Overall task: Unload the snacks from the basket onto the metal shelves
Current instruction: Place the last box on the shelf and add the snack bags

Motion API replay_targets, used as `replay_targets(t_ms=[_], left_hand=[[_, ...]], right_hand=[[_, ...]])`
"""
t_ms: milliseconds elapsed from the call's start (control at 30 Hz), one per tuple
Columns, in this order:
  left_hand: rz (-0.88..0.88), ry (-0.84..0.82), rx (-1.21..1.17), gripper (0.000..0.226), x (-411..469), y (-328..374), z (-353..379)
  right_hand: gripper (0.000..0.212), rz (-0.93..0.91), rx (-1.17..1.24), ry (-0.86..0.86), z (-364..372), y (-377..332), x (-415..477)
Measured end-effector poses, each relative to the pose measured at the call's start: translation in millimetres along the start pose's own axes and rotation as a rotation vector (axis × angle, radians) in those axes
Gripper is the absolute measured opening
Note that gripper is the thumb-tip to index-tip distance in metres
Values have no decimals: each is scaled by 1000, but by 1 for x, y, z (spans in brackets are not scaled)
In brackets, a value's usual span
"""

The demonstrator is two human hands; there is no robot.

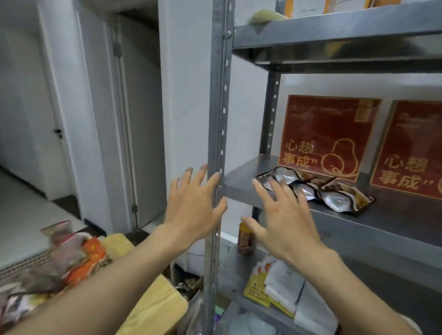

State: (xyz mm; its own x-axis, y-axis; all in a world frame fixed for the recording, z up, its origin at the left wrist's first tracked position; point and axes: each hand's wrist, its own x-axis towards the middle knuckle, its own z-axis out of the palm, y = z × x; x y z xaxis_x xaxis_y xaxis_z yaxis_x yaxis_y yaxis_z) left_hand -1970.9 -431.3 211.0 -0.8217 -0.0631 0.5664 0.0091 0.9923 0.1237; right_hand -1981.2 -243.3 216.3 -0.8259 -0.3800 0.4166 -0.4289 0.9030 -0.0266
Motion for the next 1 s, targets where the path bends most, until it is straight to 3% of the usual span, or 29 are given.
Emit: replay_targets(t_ms=[367,567,1000], left_hand=[[-352,25,137,60,-147,-197,-45],[-502,-34,119,58,-242,-317,-59],[-648,-174,-14,58,-290,-439,1]], right_hand=[[73,-269,226,-41,76,-227,-8],[66,-319,421,-131,133,-348,-31],[57,-329,625,-472,256,-427,4]])
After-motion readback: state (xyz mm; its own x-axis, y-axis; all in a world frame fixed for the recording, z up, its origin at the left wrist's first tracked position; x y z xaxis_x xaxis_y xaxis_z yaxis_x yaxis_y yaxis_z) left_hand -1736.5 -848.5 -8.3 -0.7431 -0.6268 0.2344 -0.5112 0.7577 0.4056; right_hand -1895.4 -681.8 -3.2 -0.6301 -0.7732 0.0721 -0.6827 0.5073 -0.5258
